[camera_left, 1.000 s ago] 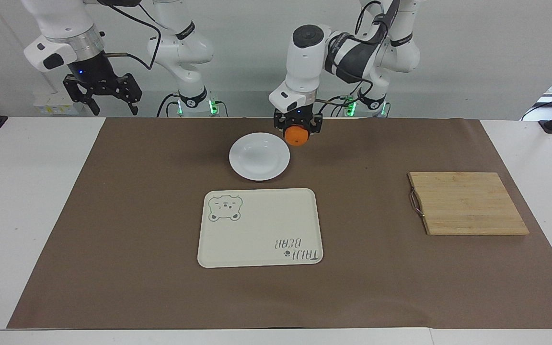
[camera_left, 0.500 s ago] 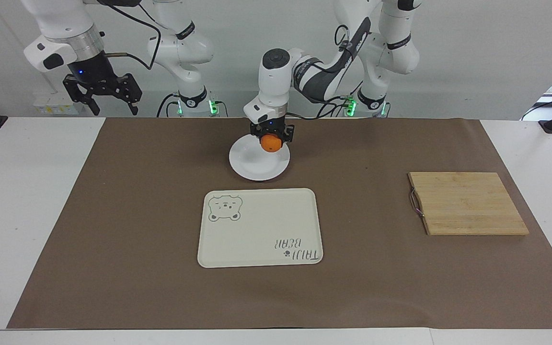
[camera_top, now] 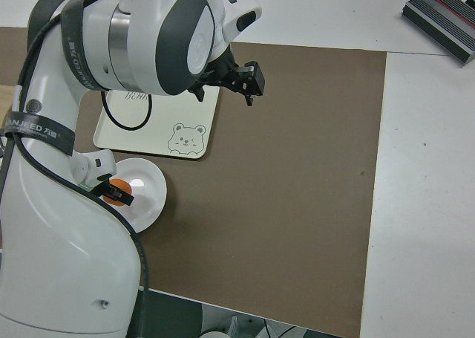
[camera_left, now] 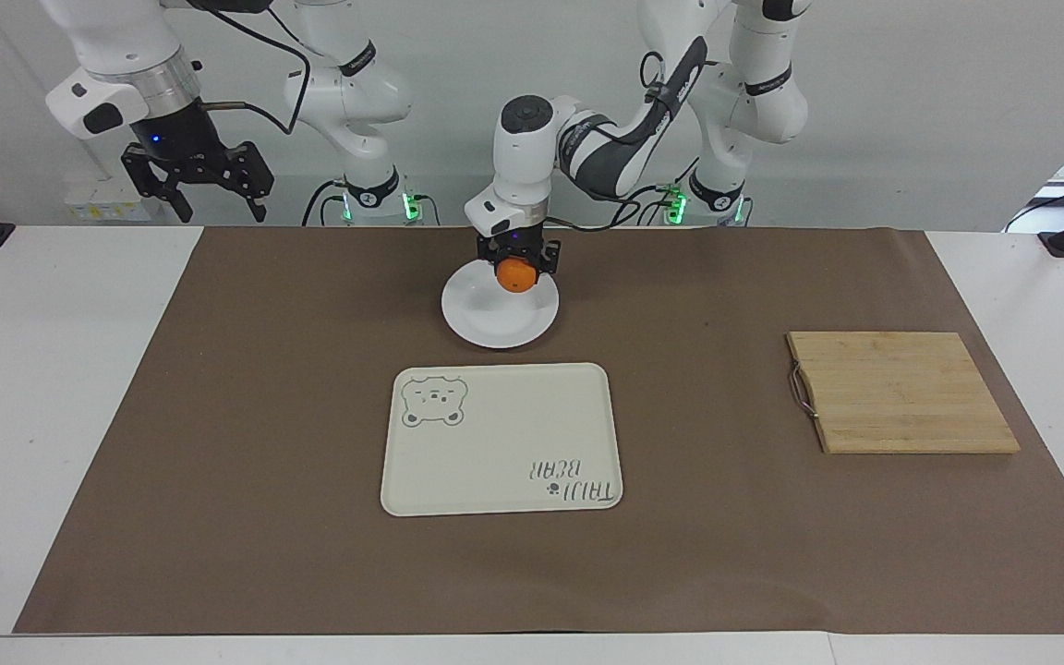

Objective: Place orange and plate with both arms
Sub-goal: 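Lower the orange onto the white plate and open the left gripper, then return the left gripper to rest while the right gripper reaches the plate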

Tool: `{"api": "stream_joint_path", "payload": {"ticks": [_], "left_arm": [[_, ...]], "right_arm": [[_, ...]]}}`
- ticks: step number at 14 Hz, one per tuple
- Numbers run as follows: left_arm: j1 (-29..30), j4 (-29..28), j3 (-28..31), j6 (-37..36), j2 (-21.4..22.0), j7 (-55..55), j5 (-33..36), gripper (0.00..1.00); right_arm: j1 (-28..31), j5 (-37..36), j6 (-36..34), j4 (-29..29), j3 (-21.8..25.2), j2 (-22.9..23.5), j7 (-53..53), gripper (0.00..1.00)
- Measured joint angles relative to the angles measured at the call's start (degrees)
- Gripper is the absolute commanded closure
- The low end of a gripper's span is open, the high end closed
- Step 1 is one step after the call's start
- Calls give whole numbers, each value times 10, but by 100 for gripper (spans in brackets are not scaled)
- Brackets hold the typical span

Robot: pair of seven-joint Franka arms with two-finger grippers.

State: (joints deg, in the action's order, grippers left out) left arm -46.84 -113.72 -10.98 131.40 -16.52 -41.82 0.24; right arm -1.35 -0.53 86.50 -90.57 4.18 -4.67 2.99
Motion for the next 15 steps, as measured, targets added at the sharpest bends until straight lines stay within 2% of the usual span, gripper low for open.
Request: {"api": "stream_joint_path", "payload": {"ticks": [1,3,5,8,11,15], "left_arm": [[-4,0,0,14,-11,-5,3,100],[-5,-5,1,59,-28,-7,6,1],[-5,-9,3,85,-29,-8,6,0],[-3,-7,7,80,-25,-10,6,0],[16,-4,11,51,8,-9,6,0],[76,12,14,-21,56,-7,6,0]], "right_arm": [[0,0,0,0,0,0,0,0],[0,0,0,0,0,0,0,0],[0,0,0,0,0,0,0,0],[0,0,-1,0,0,0,0,0],[0,0,-2,0,0,0,0,0],[0,0,-2,0,0,0,0,0]]}}
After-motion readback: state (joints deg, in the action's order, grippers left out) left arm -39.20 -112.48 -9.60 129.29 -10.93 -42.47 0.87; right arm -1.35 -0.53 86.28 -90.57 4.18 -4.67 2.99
